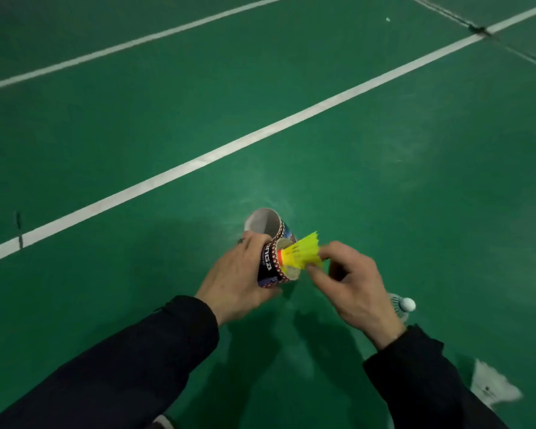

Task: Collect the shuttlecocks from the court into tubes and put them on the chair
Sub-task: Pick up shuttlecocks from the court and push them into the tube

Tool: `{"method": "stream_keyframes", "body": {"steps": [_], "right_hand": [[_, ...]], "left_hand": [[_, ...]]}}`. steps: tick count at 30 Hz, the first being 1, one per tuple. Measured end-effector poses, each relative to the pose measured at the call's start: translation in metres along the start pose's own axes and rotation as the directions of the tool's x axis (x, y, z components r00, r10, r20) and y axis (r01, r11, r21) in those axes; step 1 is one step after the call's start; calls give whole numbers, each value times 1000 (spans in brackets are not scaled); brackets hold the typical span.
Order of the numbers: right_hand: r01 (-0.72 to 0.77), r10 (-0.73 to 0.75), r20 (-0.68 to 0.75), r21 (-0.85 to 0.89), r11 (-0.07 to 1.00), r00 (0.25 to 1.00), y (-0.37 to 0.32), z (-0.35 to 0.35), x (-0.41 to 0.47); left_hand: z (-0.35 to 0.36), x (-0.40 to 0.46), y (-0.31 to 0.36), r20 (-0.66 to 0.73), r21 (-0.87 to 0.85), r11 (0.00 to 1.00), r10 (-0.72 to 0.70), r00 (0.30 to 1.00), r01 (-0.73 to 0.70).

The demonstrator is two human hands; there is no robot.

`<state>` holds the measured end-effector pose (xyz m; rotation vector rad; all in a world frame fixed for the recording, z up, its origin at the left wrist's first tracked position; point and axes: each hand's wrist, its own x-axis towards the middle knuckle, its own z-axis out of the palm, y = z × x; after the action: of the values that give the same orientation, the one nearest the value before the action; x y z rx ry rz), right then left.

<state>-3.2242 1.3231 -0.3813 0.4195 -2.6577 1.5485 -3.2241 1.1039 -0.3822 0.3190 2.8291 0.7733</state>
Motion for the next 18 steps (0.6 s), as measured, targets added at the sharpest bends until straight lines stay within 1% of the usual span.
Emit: {"method": "stream_keyframes", "body": {"steps": [1, 2, 3, 5, 7, 9, 10, 12, 13, 14, 15, 16, 17, 18], "right_hand": [[55, -44, 88, -129, 990, 995, -7, -3, -9], [72, -37, 172, -203, 976, 984, -13, -8, -17], [47, 6, 236, -218, 975, 972, -20, -14, -25], [-52, 130, 331, -235, 971, 935, -31, -30, -40], [-146, 245, 415, -255, 956, 876, -41, -41, -56], [-240, 328, 458, -240, 941, 826, -49, -43, -68], [-280, 350, 448, -217, 935, 822, -49, -40, -73], [-321, 348, 407, -135, 937, 845, -50, -36, -83], [-330, 334, 382, -77, 941, 862, -48, -36, -88], [-362, 335, 322, 26, 932, 885, -46, -39, -92], [-397, 361, 212, 161, 904, 908, -40, -45, -93], [-411, 414, 48, 276, 869, 909, -30, -51, -94], [-419, 480, -138, 321, 849, 867, -12, -57, -94], [-468, 522, -301, 237, 851, 798, 11, -62, -94]], "left_hand": [[3, 2, 7, 17, 18, 997, 78, 997, -79], [6, 3, 14, 35, 33, 987, 154, 987, -155], [10, 3, 20, 50, 37, 974, 222, 974, -224], [15, -1, 34, 65, 20, 946, 322, 944, -324], [20, -5, 44, 70, -13, 931, 365, 928, -365], [25, -8, 52, 101, -19, 918, 396, 913, -396], [28, -10, 55, 120, -8, 908, 418, 901, -420], [33, -13, 61, 159, -33, 907, 419, 894, -419], [36, -15, 61, 168, -64, 921, 388, 906, -383], [37, -15, 59, 169, -90, 938, 347, 923, -336], [39, -14, 56, 161, -104, 949, 312, 936, -298], [40, -13, 52, 150, -97, 957, 287, 946, -275], [41, -12, 48, 142, -81, 962, 271, 952, -262], [42, -12, 44, 139, -62, 965, 261, 955, -255]]}}
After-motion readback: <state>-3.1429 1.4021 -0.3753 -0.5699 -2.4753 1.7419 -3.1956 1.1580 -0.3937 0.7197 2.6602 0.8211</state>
